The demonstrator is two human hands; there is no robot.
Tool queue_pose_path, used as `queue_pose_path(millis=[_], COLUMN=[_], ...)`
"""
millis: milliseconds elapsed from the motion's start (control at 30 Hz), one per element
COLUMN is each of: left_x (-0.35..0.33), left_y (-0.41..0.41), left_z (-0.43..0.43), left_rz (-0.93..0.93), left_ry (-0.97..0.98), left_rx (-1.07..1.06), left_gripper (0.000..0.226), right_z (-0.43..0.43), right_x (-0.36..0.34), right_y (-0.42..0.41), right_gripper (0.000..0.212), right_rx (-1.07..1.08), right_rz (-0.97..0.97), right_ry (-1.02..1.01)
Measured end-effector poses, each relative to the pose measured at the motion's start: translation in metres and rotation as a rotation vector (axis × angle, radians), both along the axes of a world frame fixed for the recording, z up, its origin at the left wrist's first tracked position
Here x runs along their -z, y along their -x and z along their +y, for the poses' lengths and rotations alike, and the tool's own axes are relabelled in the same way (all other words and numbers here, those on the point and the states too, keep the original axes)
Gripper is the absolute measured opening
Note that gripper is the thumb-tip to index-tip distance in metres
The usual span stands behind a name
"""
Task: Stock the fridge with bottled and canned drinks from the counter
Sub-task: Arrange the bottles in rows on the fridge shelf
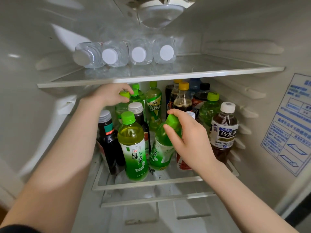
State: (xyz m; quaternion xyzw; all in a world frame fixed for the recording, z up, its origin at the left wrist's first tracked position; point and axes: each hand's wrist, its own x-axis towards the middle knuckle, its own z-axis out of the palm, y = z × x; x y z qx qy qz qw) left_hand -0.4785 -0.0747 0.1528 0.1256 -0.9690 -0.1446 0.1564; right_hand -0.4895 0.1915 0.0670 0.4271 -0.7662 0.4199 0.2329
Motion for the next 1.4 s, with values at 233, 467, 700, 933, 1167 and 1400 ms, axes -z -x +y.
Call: queue_pose_path(millis=[233,467,700,933,1167,1400], left_x=[-0.004,-0.004,0.002,-0.003,-0.007,-0.002], left_y=[0.013,0.013,0.003,0.002,-0.011,-0.015], left_z=[0.000,0.000,-0.001,0.005,0.020,0.044], left_rz=[0.131,0.056,-0.030,-0.088,-0.062,-0.167], left_ry=[-0.164,-0.131,-0.106,-0.066,0.042,0.043], left_rx=[0.077,0.047,-0.027,-0.093,-0.134,-0.008], left_gripper=[0.025,0.021,0.014,0.015,0.025,0.046], right_z=[0.007,0.007,0.005,-0.012,-0.027,-0.011], right_x=[0.001,0.001,0.002,-0.019,-0.022,-0.014], right_y=[0.001,0.003,0.002,0.020,0.022,0.004], right_gripper=[0.039,0.040,0.041,0.038,0.039,0.039], right_rx=[0.007,0.015,0.007,-0.039,-0.002,0.068], right_rz=[-0.014,-0.021,-0.023,-0.053,-0.002,0.042], right_ry=[0.047,0.041,0.020,-0.102,-0.151,-0.056])
